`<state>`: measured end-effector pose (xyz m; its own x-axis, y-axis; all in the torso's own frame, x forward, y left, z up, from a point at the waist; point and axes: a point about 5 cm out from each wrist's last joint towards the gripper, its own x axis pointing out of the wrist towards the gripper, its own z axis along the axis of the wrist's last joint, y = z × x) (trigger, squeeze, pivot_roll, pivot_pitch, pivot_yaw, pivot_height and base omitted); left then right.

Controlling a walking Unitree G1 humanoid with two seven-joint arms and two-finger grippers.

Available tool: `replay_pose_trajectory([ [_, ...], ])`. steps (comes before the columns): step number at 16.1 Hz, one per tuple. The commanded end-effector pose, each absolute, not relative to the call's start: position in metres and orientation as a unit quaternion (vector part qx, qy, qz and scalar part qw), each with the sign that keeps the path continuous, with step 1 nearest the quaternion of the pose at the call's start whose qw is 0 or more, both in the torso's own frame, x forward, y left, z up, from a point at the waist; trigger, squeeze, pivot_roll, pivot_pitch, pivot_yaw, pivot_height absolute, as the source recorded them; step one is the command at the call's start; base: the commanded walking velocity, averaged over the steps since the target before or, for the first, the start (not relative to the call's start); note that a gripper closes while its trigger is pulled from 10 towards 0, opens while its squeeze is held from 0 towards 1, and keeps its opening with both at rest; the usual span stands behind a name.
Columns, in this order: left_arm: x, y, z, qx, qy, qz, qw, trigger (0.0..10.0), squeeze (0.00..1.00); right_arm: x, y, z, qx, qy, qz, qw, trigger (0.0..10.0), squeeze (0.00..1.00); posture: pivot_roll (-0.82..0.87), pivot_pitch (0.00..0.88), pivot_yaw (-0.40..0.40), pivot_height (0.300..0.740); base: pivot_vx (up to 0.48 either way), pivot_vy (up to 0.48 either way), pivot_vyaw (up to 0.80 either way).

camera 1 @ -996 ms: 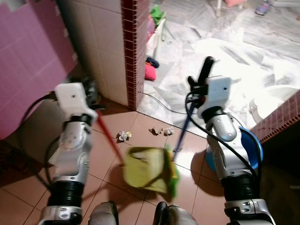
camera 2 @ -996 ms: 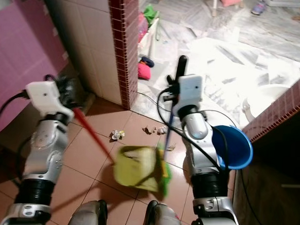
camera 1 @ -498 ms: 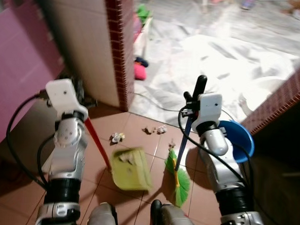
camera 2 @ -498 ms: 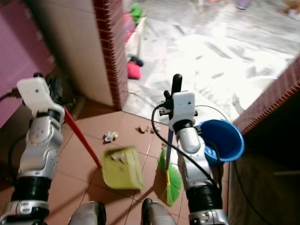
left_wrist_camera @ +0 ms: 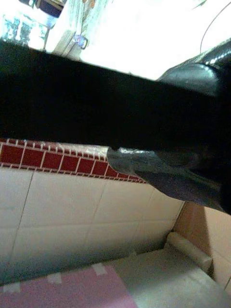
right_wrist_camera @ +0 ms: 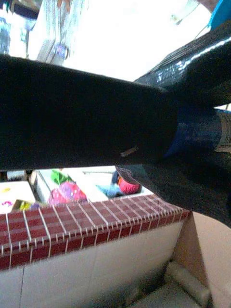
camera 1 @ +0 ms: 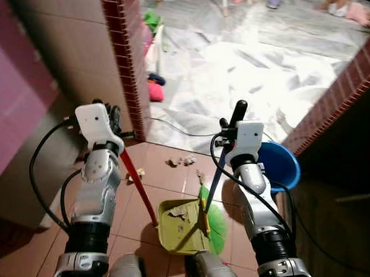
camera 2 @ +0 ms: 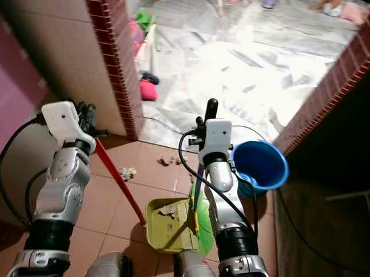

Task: Sweep floor

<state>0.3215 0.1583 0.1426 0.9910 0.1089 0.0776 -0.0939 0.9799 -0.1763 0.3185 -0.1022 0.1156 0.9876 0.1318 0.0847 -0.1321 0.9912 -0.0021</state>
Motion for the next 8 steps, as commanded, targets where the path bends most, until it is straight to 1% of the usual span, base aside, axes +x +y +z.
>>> replay_pose_trajectory([
  [1, 0.3249, 0.1579, 0.1621, -0.1, -0.079, 0.043, 0.991, 10.0, 0.0, 0.3194, -0.0984, 0.1113, 0.021, -0.031, 0.069, 0.997, 10.0, 0.0, 0.0, 0.07, 0.017, 0.74, 0.0, 0.48, -0.8],
  [4, 0.3242, 0.1564, 0.162, -0.106, -0.074, 0.037, 0.991, 10.0, 0.0, 0.3229, -0.1032, 0.1111, 0.017, -0.032, 0.052, 0.998, 10.0, 0.0, 0.0, 0.076, 0.021, 0.74, 0.0, 0.48, -0.8],
  [8, 0.3252, 0.1497, 0.1642, -0.11, -0.074, 0.025, 0.991, 10.0, 0.0, 0.3254, -0.1001, 0.1135, 0.018, -0.036, 0.048, 0.998, 10.0, 0.0, 0.0, 0.085, 0.013, 0.74, 0.0, 0.48, -0.77],
])
